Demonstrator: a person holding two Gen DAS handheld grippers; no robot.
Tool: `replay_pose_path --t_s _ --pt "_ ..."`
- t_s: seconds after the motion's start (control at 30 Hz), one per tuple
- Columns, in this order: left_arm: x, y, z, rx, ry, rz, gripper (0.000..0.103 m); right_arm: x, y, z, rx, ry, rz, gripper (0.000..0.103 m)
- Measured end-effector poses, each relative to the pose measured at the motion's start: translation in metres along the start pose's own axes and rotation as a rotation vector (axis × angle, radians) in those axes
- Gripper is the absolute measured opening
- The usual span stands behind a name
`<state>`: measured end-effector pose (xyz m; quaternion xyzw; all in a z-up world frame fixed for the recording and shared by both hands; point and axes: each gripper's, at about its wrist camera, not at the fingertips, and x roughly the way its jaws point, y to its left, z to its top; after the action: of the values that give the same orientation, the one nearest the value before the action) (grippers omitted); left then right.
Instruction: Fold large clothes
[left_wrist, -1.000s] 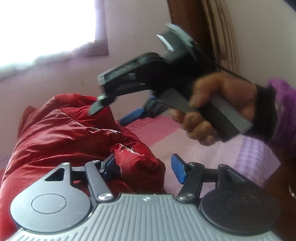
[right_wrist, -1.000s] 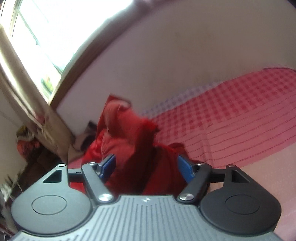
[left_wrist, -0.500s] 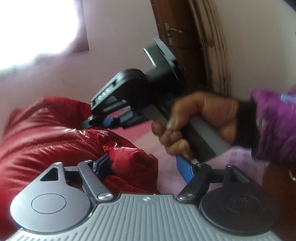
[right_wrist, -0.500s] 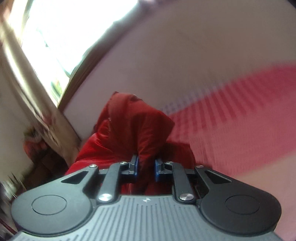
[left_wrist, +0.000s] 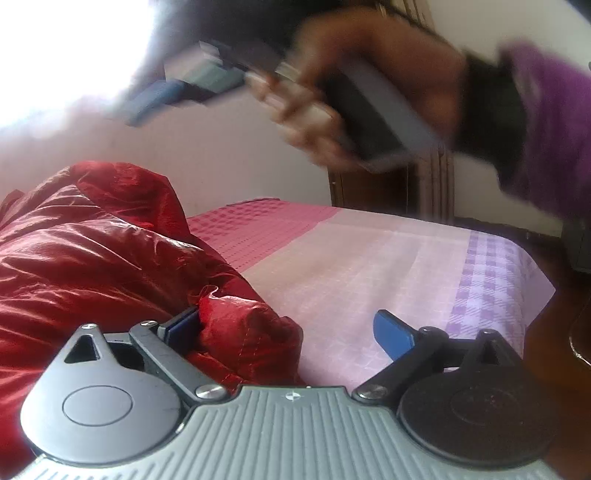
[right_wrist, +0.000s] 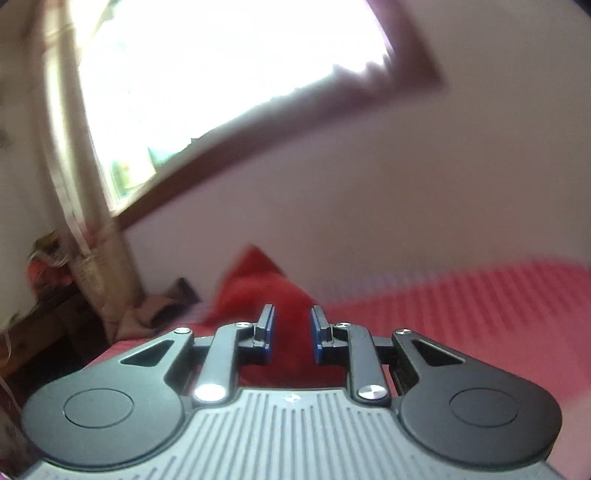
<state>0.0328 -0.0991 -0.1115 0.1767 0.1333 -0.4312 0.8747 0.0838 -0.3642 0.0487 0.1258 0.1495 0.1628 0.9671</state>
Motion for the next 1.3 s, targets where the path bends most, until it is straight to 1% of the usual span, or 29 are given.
replay_pose_path --t_s 0.03,0.13,0.23,0.27,0.3,0.43,0.53,0.6,0.67,0.73,0.77,0.83,0.87,0.93,1.03,1.1,1.13,1.17,1.2,1.23,1.3 --pt "-0.001 0.001 -0.001 -0.002 0.001 0.001 0.095 0.011 0.015 0.006 -0.050 0.022 0.009 0.020" --pt "-0.004 0.000 0.003 0.002 0.003 0.002 0.095 0.051 0.045 0.009 -0.176 0.101 -0.015 0.020" --pt "-0.004 -0.004 0.007 0.006 0.004 0.001 0.096 0.089 0.053 -0.002 -0.252 0.215 -0.101 0.019" --pt "-0.003 -0.004 0.007 0.009 0.002 0.000 0.096 0.098 0.052 -0.008 -0.272 0.248 -0.128 0.017" --pt "-0.004 -0.005 0.007 0.012 0.001 -0.004 0.096 0.103 0.048 -0.012 -0.262 0.274 -0.144 0.016" --pt "-0.001 -0.012 0.005 0.032 -0.002 -0.018 0.096 0.114 0.023 -0.019 -0.075 0.369 -0.249 0.016" --pt "-0.003 -0.015 0.005 0.051 -0.003 -0.018 0.096 0.122 0.007 -0.022 0.066 0.404 -0.303 0.016" --pt "-0.008 -0.013 0.005 0.055 -0.009 -0.017 0.096 0.126 0.015 -0.029 0.037 0.409 -0.328 0.016" --pt "-0.018 -0.013 0.004 0.064 -0.019 -0.016 0.091 0.129 0.022 -0.036 -0.003 0.404 -0.348 0.016" --pt "-0.029 -0.013 0.003 0.066 -0.034 -0.029 0.085 0.126 0.019 -0.039 -0.023 0.396 -0.353 0.016" --pt "-0.037 -0.011 0.003 0.064 -0.038 -0.033 0.082 0.127 0.019 -0.039 -0.025 0.393 -0.354 0.016" --pt "-0.056 -0.005 0.005 0.051 -0.047 -0.043 0.073 0.128 0.018 -0.042 -0.019 0.378 -0.352 0.016" --pt "-0.069 -0.002 0.007 0.036 -0.059 -0.051 0.071 0.127 0.019 -0.044 -0.024 0.369 -0.350 0.016" --pt "-0.095 0.006 0.012 0.008 -0.095 -0.056 0.071 0.126 0.017 -0.049 -0.021 0.342 -0.343 0.016" --pt "-0.127 0.026 0.027 -0.058 -0.155 -0.007 0.070 0.121 0.009 -0.055 0.022 0.298 -0.322 0.017" --pt "-0.136 0.045 0.039 -0.120 -0.186 0.036 0.070 0.117 0.009 -0.058 0.035 0.270 -0.317 0.016" --pt "-0.137 0.057 0.044 -0.152 -0.188 0.059 0.070 0.116 0.010 -0.058 0.036 0.259 -0.317 0.016" --pt "-0.134 0.068 0.049 -0.185 -0.185 0.082 0.070 0.115 0.011 -0.060 0.035 0.246 -0.319 0.017" --pt "-0.128 0.080 0.052 -0.220 -0.176 0.112 0.068 0.114 0.012 -0.062 0.026 0.231 -0.326 0.017" --pt "-0.121 0.090 0.055 -0.251 -0.160 0.139 0.062 0.114 0.013 -0.065 0.017 0.217 -0.333 0.017" --pt "-0.104 0.105 0.056 -0.300 -0.116 0.168 0.059 0.110 0.015 -0.071 0.012 0.183 -0.344 0.017"
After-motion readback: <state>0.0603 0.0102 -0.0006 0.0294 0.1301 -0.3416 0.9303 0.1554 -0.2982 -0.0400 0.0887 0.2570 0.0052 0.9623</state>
